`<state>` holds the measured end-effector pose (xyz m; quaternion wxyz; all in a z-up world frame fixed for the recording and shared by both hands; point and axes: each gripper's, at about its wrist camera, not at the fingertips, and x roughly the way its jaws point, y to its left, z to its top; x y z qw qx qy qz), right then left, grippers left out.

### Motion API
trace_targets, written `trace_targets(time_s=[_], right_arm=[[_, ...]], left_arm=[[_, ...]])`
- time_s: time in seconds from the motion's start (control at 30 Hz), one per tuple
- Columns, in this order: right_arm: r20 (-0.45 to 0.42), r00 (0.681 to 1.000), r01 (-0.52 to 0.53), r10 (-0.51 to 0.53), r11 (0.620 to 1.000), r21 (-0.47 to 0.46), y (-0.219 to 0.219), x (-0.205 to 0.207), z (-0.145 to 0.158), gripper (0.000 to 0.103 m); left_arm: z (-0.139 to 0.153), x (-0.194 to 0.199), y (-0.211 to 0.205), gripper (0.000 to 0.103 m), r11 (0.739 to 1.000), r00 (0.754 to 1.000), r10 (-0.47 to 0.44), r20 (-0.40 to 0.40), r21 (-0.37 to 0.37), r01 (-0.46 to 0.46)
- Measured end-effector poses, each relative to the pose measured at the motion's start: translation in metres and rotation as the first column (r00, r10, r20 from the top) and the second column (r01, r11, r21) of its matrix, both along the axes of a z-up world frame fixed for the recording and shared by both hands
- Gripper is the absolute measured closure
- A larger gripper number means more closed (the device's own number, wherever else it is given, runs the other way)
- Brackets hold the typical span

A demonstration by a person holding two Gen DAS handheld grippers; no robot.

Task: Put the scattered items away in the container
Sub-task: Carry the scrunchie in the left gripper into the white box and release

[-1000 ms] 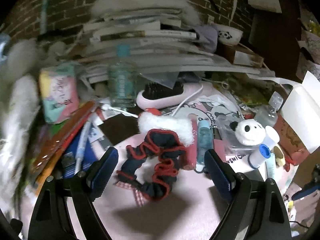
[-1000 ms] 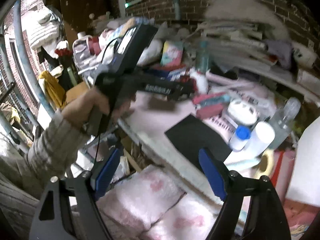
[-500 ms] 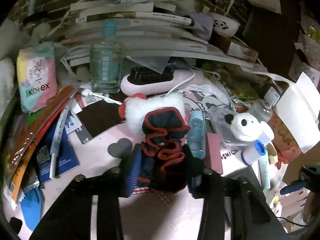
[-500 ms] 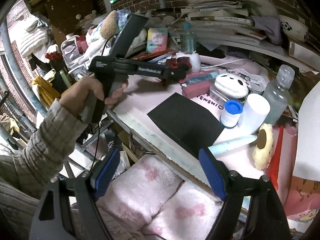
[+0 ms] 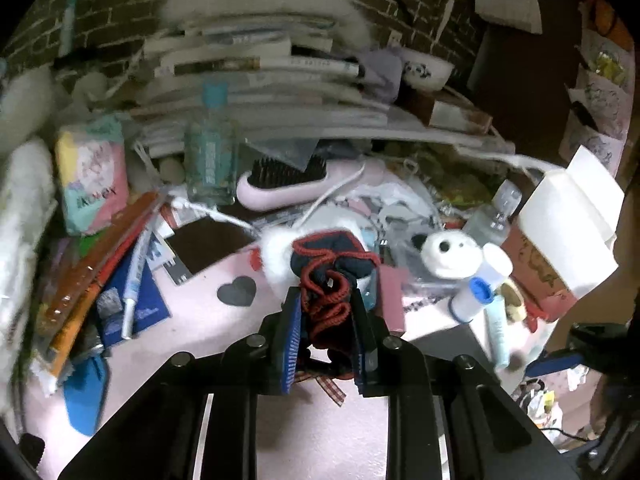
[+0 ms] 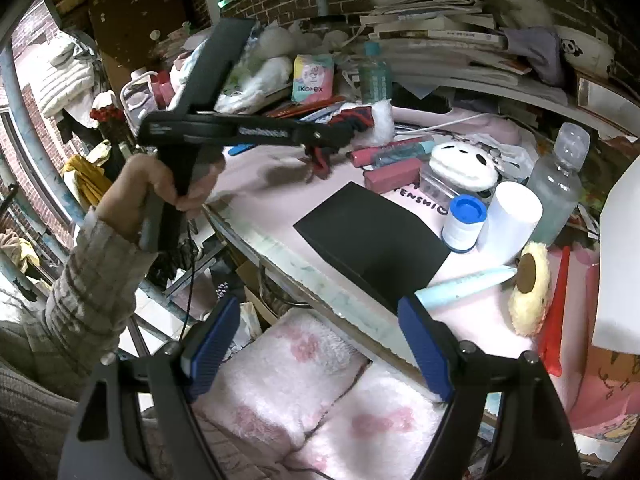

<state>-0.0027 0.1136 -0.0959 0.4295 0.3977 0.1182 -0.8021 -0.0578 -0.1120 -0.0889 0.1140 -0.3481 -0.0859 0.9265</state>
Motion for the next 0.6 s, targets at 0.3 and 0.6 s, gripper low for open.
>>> trace_targets(time_s=[0.3,0.6], right_arm=[[0.005,0.999,0.049,-0.049,0.999,-0.019,0.008,-0.007,-0.006,0.024],[-0.103,0.974,0.199,-0.202,0.979,-0.041,0.018,-0.016,-0.008,0.024]], left_arm=[[0.056,0.01,0.025,0.087,0.999,0.994,-0.05,-0.098,0.013,0.051],[0.115,-0.004,0.088,0.087,0.971,0.958,-0.225,-0.176,0.037,0.235]])
